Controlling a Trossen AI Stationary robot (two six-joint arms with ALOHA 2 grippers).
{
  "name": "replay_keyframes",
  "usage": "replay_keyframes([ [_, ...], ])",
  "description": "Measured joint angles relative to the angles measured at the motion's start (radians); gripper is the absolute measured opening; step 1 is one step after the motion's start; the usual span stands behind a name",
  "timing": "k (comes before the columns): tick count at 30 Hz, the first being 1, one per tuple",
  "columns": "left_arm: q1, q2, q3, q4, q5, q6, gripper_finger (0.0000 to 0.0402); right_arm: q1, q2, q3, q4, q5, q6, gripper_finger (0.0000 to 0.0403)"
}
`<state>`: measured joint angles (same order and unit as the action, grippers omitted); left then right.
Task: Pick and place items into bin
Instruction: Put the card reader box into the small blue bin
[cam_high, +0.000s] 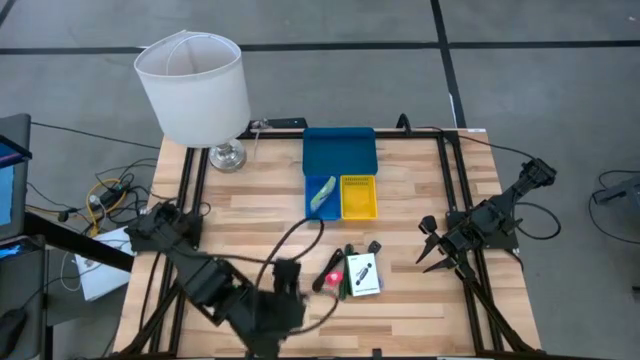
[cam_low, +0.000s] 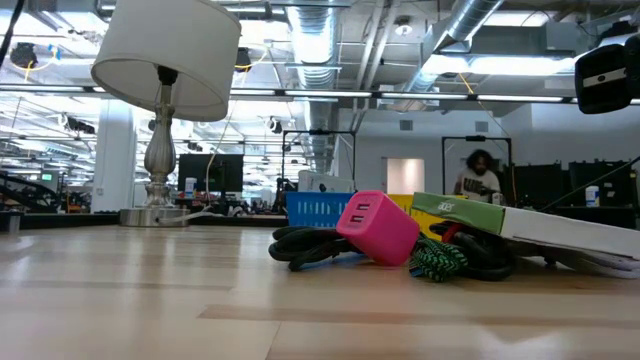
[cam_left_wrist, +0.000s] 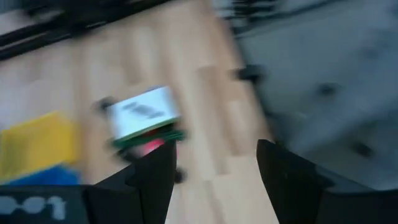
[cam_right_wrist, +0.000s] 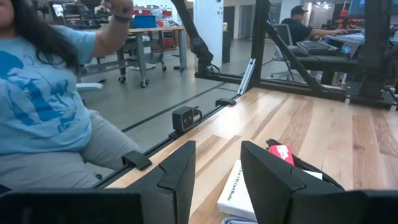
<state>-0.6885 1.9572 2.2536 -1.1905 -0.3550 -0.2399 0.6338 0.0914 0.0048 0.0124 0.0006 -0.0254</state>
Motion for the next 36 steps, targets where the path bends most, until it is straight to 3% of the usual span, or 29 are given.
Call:
replay_keyframes([
  [4,0.006,-0.012,0.000,0.060,0.231,0.070,0.0212,-0.002,0.000,0.000,0.000,0.000,0.000,0.0124],
  [7,0.022,-0.049,0.000,0.064,0.313,0.094,0.0212,-0.003,0.000,0.000,0.001,0.000,-0.040,0.0124],
  [12,0.029,-0.150,0.000,0.027,0.316,0.130,0.0212,-0.003,0.000,0.000,0.066,0.000,-0.128,0.0124],
  [20,0.005,-0.311,0.000,0.034,0.316,0.245,0.0212,0.000,0.000,0.000,0.280,0.000,0.023,0.0124],
  [24,0.017,-0.358,0.000,0.026,0.324,0.292,0.0212,0.000,0.000,0.000,0.384,0.000,0.026,0.0124],
  [32,0.149,-0.434,-0.001,-0.023,0.450,0.332,0.0212,-0.002,0.000,0.000,0.407,0.000,0.020,0.0124],
  [36,0.195,-0.482,-0.119,-0.003,0.518,0.361,0.0212,-0.002,0.000,0.000,0.408,0.001,0.061,0.0124],
])
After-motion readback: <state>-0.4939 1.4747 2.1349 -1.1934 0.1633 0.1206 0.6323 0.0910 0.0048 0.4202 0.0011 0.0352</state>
